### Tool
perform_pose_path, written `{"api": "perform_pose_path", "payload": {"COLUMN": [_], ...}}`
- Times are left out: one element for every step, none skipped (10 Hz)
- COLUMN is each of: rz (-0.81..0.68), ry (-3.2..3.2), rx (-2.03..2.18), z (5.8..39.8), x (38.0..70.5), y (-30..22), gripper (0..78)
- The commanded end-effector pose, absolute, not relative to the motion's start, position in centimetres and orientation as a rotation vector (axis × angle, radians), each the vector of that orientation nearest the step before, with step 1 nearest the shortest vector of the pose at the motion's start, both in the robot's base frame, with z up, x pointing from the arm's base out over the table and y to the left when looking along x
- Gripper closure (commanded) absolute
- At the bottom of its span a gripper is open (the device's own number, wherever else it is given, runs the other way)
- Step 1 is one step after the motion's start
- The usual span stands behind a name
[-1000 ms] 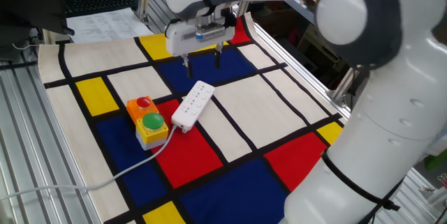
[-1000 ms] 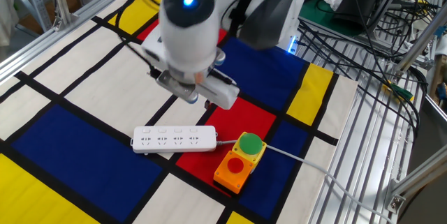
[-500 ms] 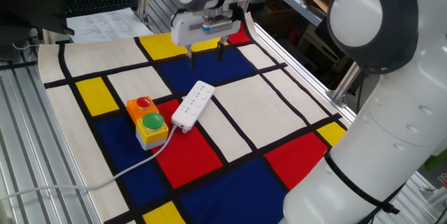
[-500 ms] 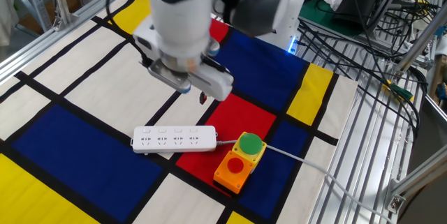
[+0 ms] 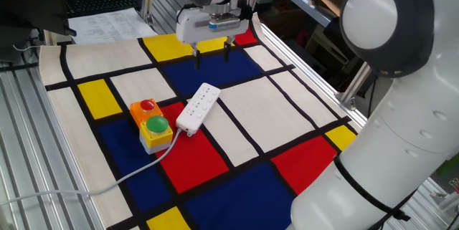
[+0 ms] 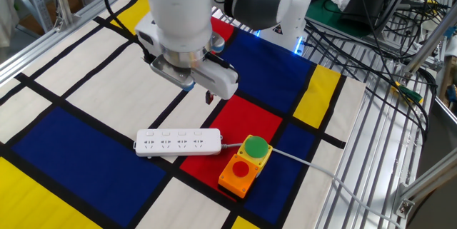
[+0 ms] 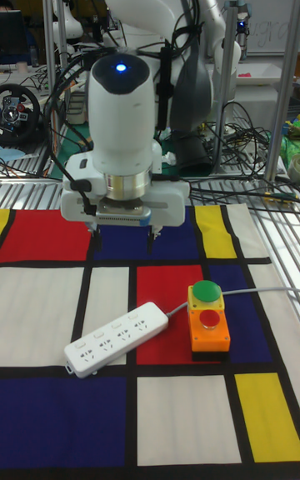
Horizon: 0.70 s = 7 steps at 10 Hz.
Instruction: Turn off the power strip by pressing the button
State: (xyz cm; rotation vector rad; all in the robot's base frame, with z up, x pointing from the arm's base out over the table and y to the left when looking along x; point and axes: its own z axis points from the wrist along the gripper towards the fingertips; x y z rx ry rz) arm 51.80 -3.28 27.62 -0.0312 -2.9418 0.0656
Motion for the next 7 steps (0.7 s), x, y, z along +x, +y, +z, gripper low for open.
{"api": "perform_pose_path", "payload": {"rz": [0.071,0.071,0.072,0.072,0.066,0.066,0.066], "ry": [-2.946,-2.956,-2.97,-2.986,-3.016,-3.016,-3.016], "rx": [-0.049,-0.055,-0.054,-0.054,-0.047,-0.047,-0.047], "z": [28.78,29.05,29.19,29.3,29.32,29.32,29.32], "x": [51.54,51.38,51.29,51.22,51.21,51.21,51.21], "y": [-2.55,-2.26,-2.04,-1.94,-2.03,-2.03,-2.03], "gripper": [0.1,0.1,0.1,0.1,0.1,76.4,76.4]}}
